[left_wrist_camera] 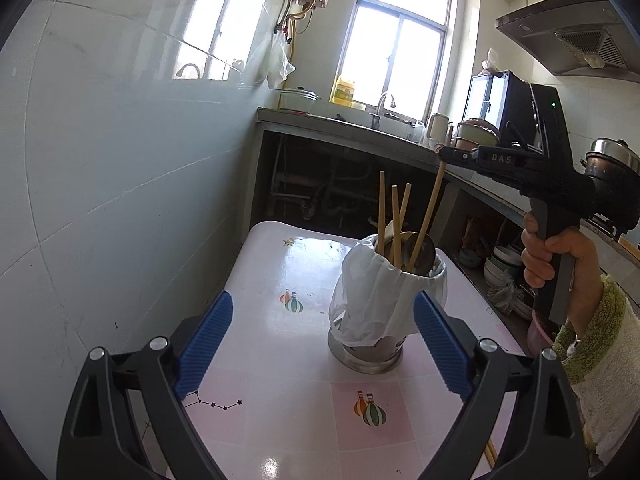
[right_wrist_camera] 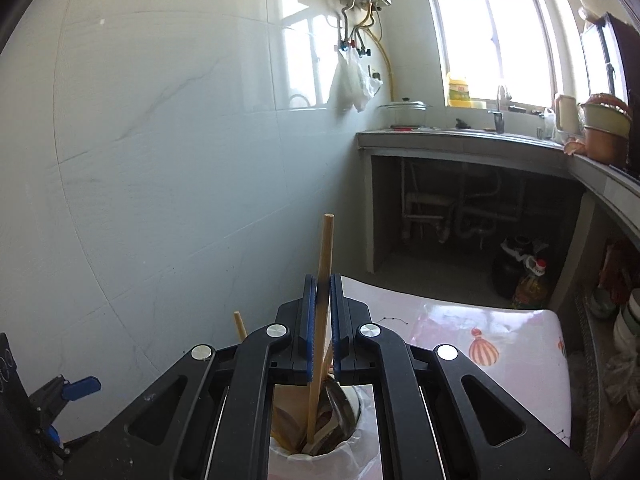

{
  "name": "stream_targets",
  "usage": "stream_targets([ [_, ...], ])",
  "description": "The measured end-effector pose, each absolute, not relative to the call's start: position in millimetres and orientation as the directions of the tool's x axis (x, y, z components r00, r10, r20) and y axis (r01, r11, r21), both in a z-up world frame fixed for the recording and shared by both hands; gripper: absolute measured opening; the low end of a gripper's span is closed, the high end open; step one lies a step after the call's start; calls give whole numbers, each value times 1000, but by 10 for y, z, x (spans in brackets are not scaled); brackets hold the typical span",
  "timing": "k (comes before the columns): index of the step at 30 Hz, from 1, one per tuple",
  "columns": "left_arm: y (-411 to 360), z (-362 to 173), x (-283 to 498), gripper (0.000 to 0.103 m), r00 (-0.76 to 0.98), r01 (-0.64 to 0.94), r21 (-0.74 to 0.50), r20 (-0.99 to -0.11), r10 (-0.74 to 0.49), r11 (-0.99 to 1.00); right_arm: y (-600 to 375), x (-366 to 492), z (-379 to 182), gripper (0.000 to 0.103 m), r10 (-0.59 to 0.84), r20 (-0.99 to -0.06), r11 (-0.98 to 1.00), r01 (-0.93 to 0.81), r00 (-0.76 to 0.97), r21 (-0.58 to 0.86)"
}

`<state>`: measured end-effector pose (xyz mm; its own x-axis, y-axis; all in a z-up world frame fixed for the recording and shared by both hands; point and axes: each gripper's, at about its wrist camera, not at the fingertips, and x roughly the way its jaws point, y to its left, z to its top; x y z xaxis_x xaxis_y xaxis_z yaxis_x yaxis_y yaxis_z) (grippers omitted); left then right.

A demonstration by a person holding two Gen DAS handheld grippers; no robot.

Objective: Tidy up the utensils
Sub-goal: 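Open the left gripper and lower the chopstick into the holder with the right gripper, then move both open grippers back toward the last two wooden chopsticks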

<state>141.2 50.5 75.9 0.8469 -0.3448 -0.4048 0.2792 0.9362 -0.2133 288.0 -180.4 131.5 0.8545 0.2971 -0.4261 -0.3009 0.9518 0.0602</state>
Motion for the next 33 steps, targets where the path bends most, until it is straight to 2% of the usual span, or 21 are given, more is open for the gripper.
stream_targets([
  [14, 492, 724, 1456, 90, 842, 286, -213, -409, -351, 934, -1833, 2940, 959, 6, 335, -513, 939, -326, 791, 110],
  [29, 441, 713, 1420, 92, 836, 279, -202, -429, -341, 939, -1946, 2951, 1013, 7, 382, -523, 924, -321, 762, 207],
  [31, 427, 714, 1404, 93, 837, 280, -197, -429, -339, 940, -1989, 2907, 1054, 20, 392, -510, 920, -320, 765, 225],
  [33, 416, 716, 1395, 93, 836, 282, -197, -430, -342, 939, -2062, 2819, 1115, 26, 402, -489, 915, -318, 774, 248],
])
